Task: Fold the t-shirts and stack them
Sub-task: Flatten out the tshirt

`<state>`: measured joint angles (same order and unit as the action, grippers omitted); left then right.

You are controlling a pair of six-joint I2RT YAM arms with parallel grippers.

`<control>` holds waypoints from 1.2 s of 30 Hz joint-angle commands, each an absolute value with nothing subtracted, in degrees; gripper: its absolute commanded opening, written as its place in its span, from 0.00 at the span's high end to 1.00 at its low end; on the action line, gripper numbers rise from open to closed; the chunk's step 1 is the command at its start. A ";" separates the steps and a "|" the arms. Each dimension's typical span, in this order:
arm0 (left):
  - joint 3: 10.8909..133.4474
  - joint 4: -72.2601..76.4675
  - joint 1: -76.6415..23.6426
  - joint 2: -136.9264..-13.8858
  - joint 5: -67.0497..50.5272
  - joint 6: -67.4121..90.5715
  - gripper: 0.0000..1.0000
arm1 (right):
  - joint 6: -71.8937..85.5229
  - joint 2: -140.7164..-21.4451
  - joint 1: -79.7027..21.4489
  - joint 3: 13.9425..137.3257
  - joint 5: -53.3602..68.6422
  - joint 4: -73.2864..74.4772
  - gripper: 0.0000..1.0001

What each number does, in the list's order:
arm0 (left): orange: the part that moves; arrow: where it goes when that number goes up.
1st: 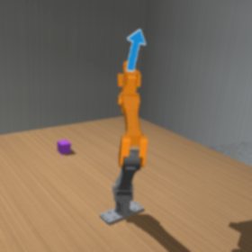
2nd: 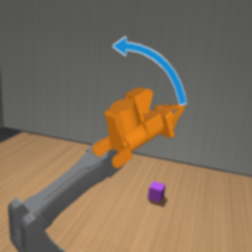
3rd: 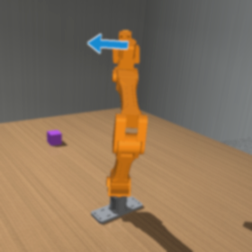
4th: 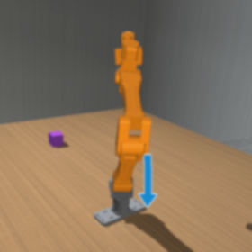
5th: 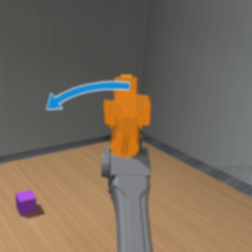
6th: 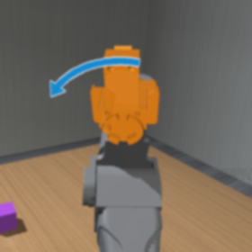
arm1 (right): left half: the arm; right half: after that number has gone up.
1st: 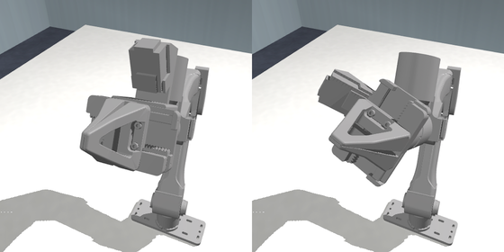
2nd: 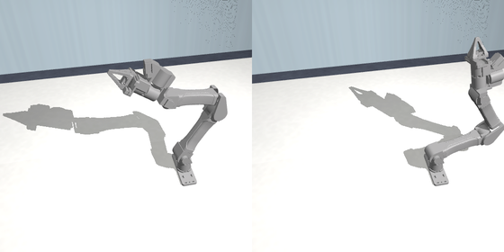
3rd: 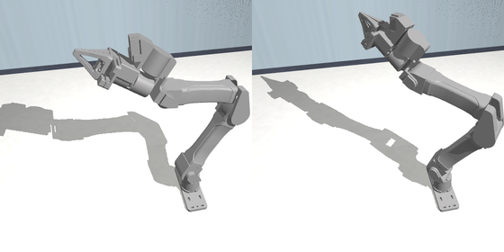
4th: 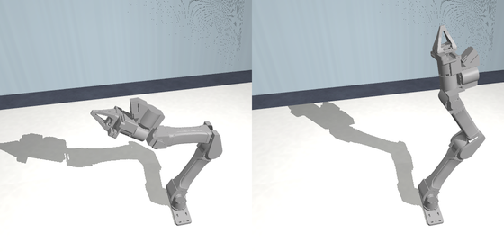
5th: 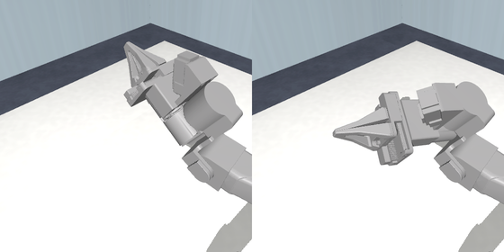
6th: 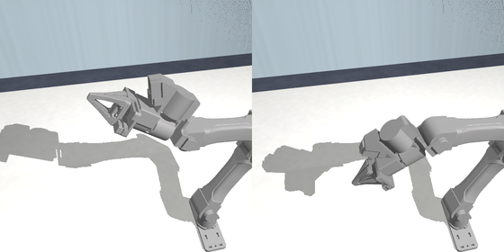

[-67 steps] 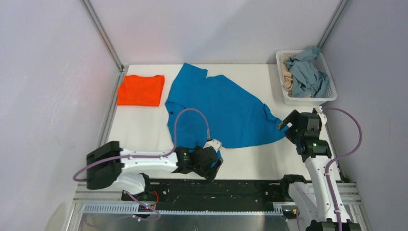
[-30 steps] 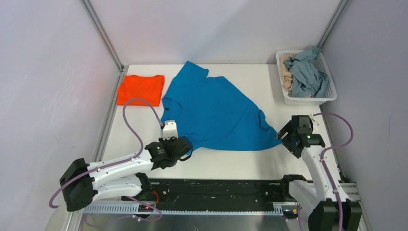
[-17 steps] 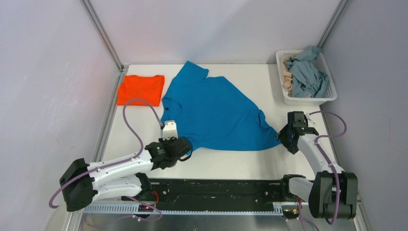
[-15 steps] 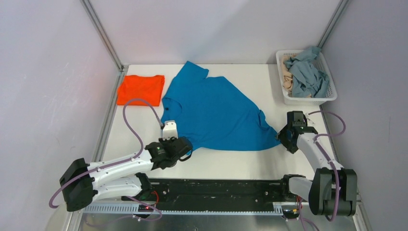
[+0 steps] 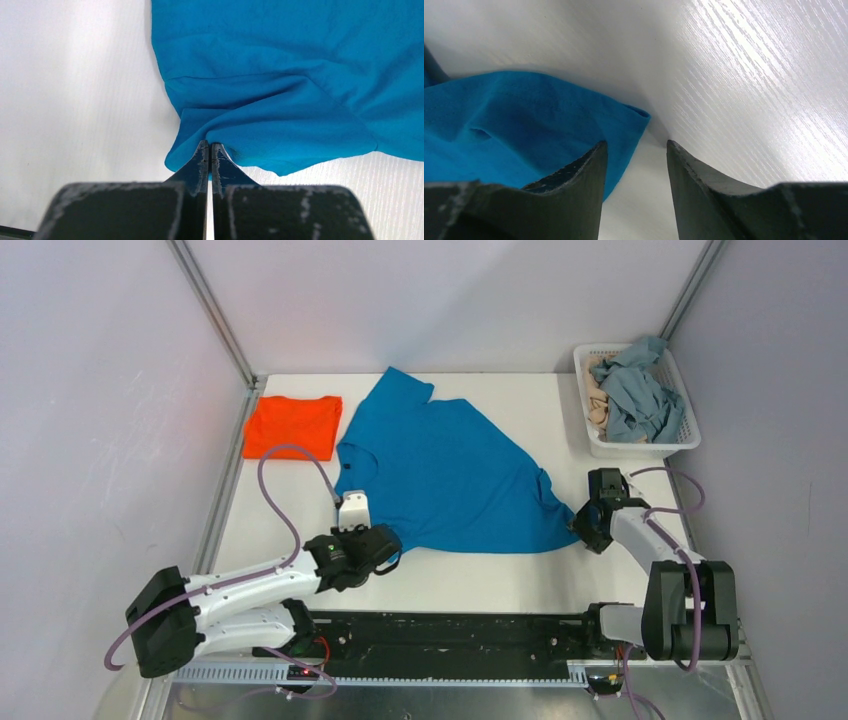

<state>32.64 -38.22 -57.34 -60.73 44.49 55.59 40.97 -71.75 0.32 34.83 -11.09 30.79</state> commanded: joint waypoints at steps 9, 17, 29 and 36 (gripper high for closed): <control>32.38 -36.88 -57.11 -57.11 53.33 58.48 1.00 | 41.57 -75.82 -2.94 35.42 -13.42 24.43 0.78; 38.78 -37.07 -57.06 -49.48 60.56 51.73 1.00 | 38.41 -63.14 -6.08 35.38 -15.29 21.38 1.00; 67.66 -33.11 -57.13 -30.83 61.85 23.69 1.00 | 31.92 -27.73 -11.38 52.83 -16.25 26.06 1.00; 92.65 -28.98 -57.13 -35.17 23.90 9.00 1.00 | 28.45 -25.70 -11.66 72.62 -9.98 26.35 1.00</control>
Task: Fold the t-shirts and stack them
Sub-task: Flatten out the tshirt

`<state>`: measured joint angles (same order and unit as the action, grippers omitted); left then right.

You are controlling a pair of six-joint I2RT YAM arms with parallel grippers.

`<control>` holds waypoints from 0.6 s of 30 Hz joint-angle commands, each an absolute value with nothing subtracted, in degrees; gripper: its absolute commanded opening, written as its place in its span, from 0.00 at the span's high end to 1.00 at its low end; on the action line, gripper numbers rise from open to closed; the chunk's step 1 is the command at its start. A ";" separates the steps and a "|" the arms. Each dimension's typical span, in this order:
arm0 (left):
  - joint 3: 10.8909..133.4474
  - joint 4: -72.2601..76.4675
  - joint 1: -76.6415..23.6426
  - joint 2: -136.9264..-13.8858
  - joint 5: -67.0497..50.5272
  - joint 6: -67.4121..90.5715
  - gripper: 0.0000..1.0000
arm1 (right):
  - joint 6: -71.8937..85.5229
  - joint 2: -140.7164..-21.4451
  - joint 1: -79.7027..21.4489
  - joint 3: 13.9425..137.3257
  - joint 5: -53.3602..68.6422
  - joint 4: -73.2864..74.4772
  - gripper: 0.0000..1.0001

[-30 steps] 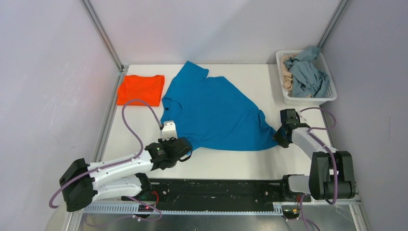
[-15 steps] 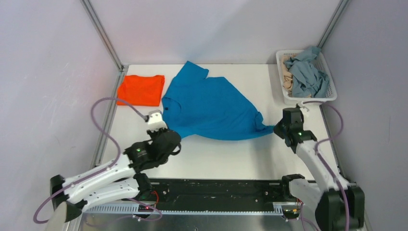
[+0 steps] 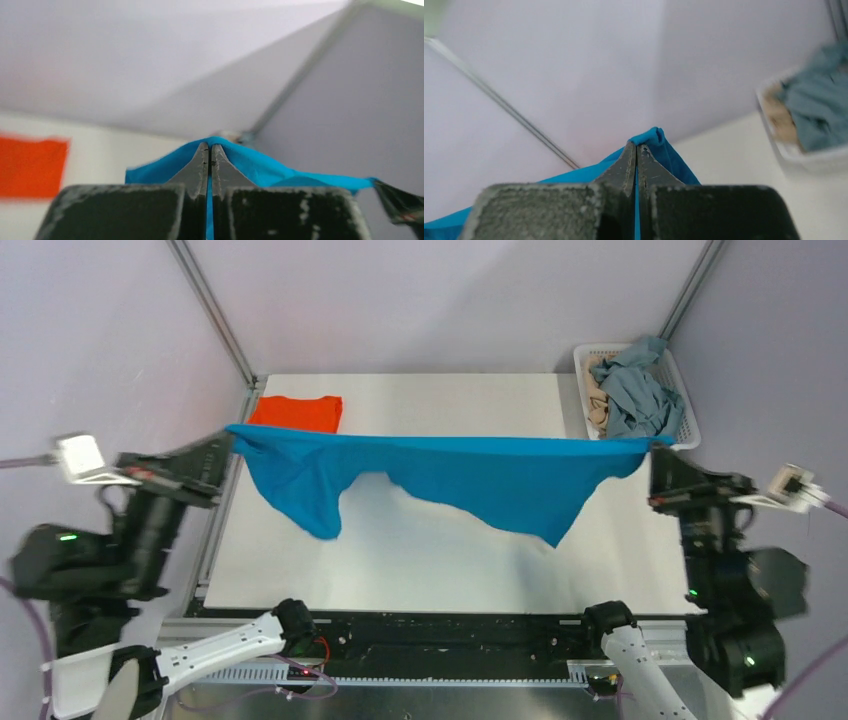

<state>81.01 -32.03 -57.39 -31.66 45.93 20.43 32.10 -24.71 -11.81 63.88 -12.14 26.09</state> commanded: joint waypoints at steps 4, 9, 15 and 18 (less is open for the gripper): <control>106.37 -32.44 -57.13 -43.34 13.12 6.78 1.00 | 26.68 -29.56 -10.99 85.18 -7.08 28.89 1.00; 118.56 -36.88 -57.14 -49.72 9.33 3.37 1.00 | 24.63 -34.88 -8.40 95.97 -8.28 32.39 1.00; 117.38 -36.28 -57.13 -57.08 25.36 -5.37 1.00 | 23.84 -38.67 -7.30 92.21 -12.04 31.23 1.00; 111.15 -32.92 -53.46 -63.05 35.82 -10.15 1.00 | 23.58 -40.70 -7.30 86.16 -15.02 28.44 1.00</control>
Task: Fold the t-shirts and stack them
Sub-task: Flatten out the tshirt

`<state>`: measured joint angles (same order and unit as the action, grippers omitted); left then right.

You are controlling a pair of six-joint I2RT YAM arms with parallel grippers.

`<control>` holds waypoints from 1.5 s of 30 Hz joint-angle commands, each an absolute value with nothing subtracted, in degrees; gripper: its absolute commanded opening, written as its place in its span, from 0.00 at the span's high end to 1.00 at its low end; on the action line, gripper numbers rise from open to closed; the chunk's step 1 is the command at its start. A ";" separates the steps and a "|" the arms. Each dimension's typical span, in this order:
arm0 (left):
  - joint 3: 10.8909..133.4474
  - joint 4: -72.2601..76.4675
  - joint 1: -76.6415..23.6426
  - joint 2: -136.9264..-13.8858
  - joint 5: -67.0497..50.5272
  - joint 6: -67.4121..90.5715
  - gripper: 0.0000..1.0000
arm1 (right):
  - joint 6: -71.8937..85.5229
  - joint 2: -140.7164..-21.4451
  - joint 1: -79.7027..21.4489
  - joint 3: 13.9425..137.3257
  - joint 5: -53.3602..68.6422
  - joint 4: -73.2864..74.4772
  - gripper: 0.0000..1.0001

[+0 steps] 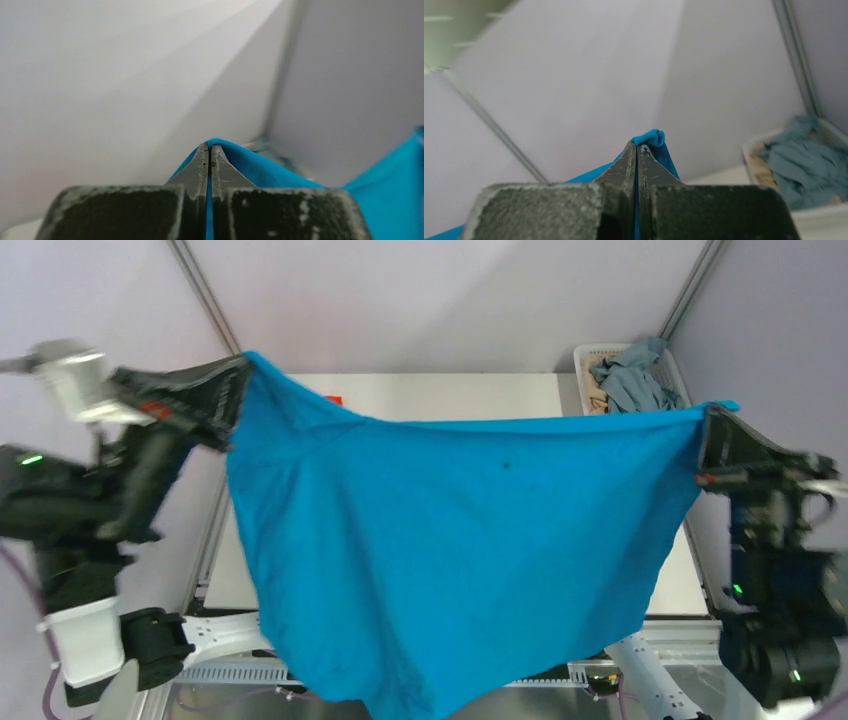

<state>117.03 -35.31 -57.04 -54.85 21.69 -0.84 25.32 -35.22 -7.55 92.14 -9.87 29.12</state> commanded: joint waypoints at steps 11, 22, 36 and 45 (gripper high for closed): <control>91.99 -24.29 -29.17 -93.72 18.54 -14.56 1.00 | 25.93 -61.53 -6.74 57.08 -20.10 9.41 1.00; 103.79 -24.34 -25.04 -122.34 21.96 -11.83 1.00 | 27.36 -87.48 -6.65 53.09 -18.26 -6.47 1.00; 99.34 -24.23 -22.18 -110.78 22.69 -1.74 1.00 | 26.64 -79.01 -7.45 53.35 -21.91 -0.55 1.00; 96.62 -23.67 -22.15 -106.88 24.52 -2.56 1.00 | 24.50 -76.54 -7.48 53.17 -20.23 -0.44 1.00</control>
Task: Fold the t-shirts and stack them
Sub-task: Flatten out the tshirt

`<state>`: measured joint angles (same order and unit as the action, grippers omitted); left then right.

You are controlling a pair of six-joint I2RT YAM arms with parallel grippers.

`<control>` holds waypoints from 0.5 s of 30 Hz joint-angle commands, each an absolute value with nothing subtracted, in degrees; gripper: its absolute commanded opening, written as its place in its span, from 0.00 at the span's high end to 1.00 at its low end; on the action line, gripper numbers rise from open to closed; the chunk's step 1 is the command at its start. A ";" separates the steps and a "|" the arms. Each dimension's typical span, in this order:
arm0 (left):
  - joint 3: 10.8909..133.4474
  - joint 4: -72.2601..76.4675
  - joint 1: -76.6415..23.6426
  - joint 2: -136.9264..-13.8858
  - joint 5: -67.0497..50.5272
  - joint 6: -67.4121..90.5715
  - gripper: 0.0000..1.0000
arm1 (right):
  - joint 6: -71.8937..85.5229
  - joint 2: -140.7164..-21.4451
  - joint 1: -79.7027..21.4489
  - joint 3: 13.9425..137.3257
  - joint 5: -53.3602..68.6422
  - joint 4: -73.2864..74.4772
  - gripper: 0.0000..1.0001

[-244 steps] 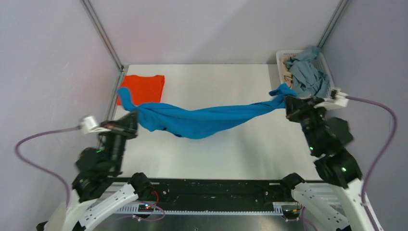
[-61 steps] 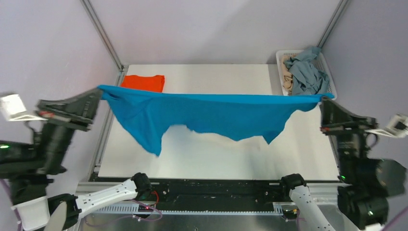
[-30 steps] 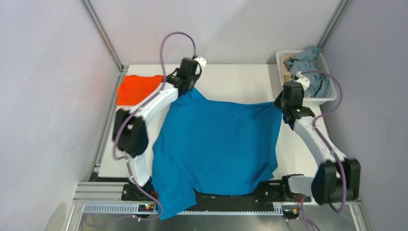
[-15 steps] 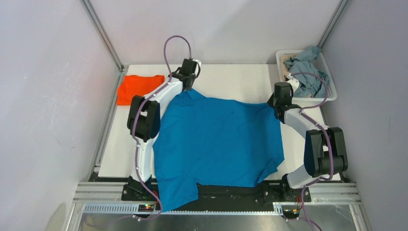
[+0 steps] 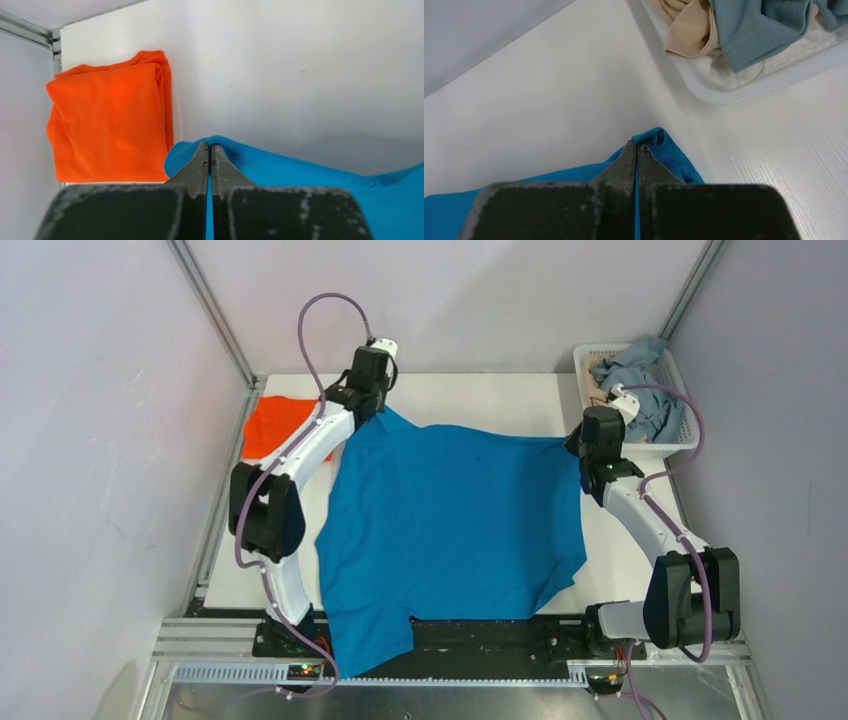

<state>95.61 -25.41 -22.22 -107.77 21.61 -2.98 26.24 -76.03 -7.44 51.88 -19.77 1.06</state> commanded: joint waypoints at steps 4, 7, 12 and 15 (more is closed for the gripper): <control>101.70 -23.69 -21.95 -113.76 28.02 -3.65 1.00 | 22.53 -80.93 -7.72 53.38 -20.61 -6.40 1.00; 107.78 -23.74 -21.22 -119.30 28.85 -3.93 1.00 | 21.00 -86.83 -8.05 55.86 -21.65 -10.24 1.00; 119.10 -24.15 -19.90 -130.20 34.61 -3.75 0.67 | 17.39 -97.16 -8.84 64.81 -24.77 -11.07 1.00; 125.58 -25.17 -19.99 -132.84 37.15 -4.64 0.06 | 15.68 -101.19 -9.95 72.63 -27.71 -7.32 0.70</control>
